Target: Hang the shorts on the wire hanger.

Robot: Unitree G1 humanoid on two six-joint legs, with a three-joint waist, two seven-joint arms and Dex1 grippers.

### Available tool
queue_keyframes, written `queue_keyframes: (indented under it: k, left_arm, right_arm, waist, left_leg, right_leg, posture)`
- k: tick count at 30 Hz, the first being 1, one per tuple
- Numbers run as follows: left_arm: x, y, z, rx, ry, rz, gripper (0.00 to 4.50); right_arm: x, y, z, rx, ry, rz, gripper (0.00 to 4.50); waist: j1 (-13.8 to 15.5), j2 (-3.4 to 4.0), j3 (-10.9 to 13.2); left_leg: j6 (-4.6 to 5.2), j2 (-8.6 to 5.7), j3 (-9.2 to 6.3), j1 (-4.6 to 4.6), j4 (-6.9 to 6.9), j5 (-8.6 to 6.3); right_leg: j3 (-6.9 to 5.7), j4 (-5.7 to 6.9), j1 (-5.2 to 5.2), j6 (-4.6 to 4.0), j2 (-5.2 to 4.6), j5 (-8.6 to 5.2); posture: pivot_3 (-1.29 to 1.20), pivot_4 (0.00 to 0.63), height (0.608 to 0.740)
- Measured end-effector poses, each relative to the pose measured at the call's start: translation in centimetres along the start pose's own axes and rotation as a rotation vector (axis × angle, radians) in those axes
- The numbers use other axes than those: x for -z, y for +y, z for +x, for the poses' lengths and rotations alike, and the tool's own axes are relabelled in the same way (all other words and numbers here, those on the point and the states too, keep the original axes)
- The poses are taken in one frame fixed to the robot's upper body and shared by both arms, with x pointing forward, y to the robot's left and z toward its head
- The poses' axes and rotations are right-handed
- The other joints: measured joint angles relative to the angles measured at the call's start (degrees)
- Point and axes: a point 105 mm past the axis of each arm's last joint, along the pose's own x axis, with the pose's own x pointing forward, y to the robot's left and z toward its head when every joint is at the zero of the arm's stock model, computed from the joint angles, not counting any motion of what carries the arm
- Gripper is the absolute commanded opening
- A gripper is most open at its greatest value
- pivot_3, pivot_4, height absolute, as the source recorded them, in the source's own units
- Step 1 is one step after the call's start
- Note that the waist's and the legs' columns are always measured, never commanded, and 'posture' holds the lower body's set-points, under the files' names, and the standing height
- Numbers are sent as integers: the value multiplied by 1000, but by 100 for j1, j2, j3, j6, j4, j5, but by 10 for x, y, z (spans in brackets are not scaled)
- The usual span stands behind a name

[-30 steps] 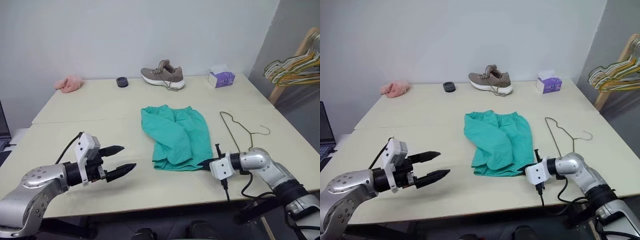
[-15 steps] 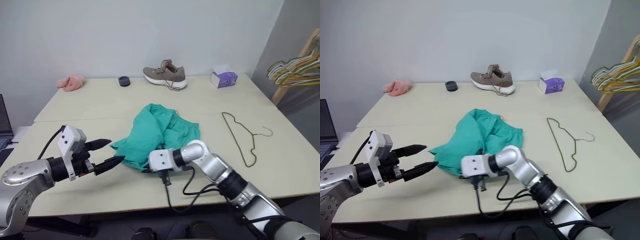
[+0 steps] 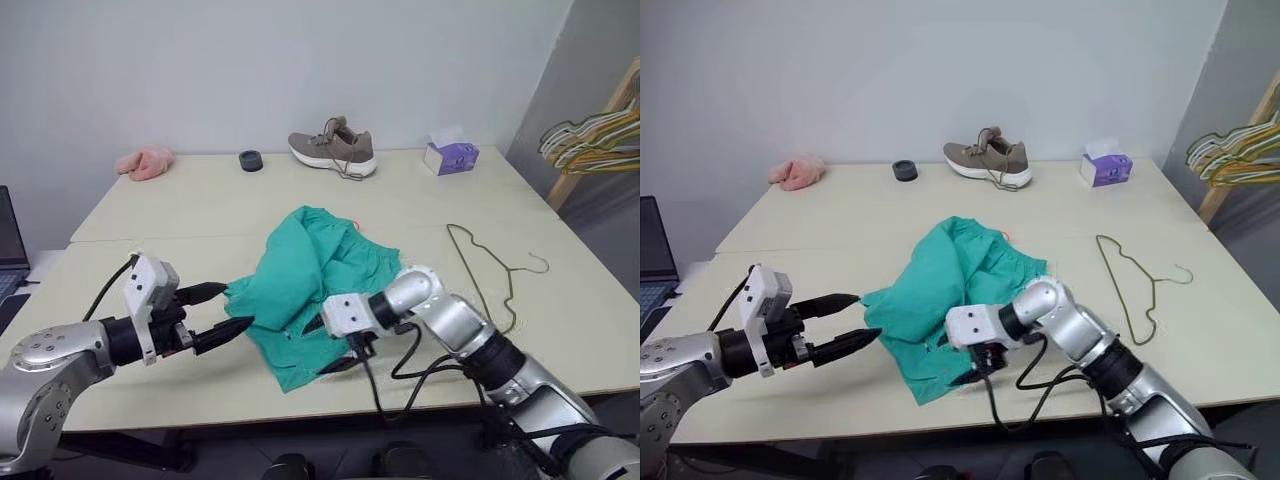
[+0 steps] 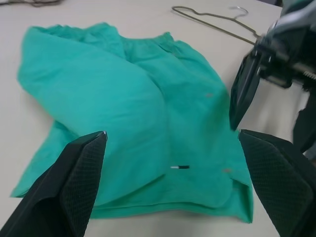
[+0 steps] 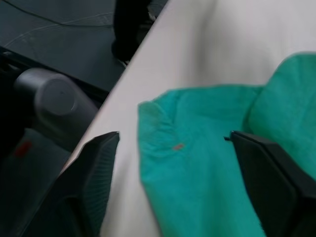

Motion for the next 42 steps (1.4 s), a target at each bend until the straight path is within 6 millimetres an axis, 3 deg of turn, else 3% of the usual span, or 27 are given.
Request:
queue_keyframes:
  k: [3, 6, 9, 13, 20, 22, 25, 31, 37, 42]
  left_arm:
    - [9, -8, 8, 47, 36, 8, 4500]
    - [23, -24, 20, 131, 92, 34, 4500]
    - [32, -34, 30, 189, 128, 47, 4500]
    - [38, -39, 40, 236, 172, 80, 4500]
    - [79, -45, 51, 301, 321, 48, 4500]
    - [83, -42, 52, 304, 334, 74, 4500]
    - [84, -34, 55, 291, 341, 119, 3939]
    - [89, -19, 57, 243, 337, 202, 2008]
    - [87, 0, 56, 134, 284, 244, 91]
    - [80, 19, 41, 24, 250, 206, 39]
  right_arm:
    - [4, 13, -12, 4, -8, 8, 4477]
    - [32, 32, -42, 44, 89, 85, 4477]
    - [44, 43, -65, 87, 148, 123, 4477]
    - [43, 54, -76, 114, 164, 131, 4477]
    - [34, 60, -85, 187, 168, 126, 4477]
    - [32, 59, -85, 201, 165, 124, 4477]
    - [32, 56, -86, 228, 169, 121, 4500]
    - [34, 49, -90, 285, 181, 110, 4500]
    - [43, 25, -95, 402, 211, 47, 4500]
    - [65, -1, -94, 529, 287, 0, 4500]
  waist:
    - [-3, 0, 0]
    - [59, 5, 4]
    - [49, 7, 5]
    - [-21, 12, 6]
    - [-110, 10, 6]
    - [-113, 10, 5]
    - [-112, 14, 4]
    - [-126, 26, -7]
    - [-125, 35, -16]
    - [-152, 34, -15]
  left_leg:
    - [-1, -1, 2, -4, 0, 0]
    - [1, -17, 4, -14, 5, -1]
    - [1, -12, 9, -14, 4, -1]
    - [1, -3, 13, -14, 1, -1]
    - [1, -4, 16, -15, 2, -1]
    - [1, -3, 13, -13, 3, -1]
    - [2, -4, 11, -7, 6, 0]
    - [2, -3, 11, 2, 6, 0]
    - [4, -2, 7, 6, 7, 1]
    - [3, -5, 9, -15, 7, 1]
  right_leg:
    - [1, -4, 0, 0, -1, 0]
    - [0, -14, 0, 3, -17, -2]
    - [-3, -11, 8, 4, -18, -2]
    - [-4, -2, 15, 4, -12, -3]
    - [1, -4, 17, 5, -12, -3]
    - [-4, -4, 16, 5, -12, -3]
    - [-5, -4, 16, 5, -13, -3]
    - [-3, -3, 16, 6, -13, -3]
    - [-6, 2, 22, 8, -13, -1]
    - [-3, 2, 11, 8, -13, -1]
  posture:
    - [-152, 0, 740]
    - [-164, 0, 740]
    - [-179, 0, 740]
    - [-197, 0, 740]
    - [-227, 0, 740]
    - [-230, 0, 740]
    - [-232, 0, 740]
    - [-220, 0, 740]
    - [-206, 0, 740]
    - [-194, 0, 740]
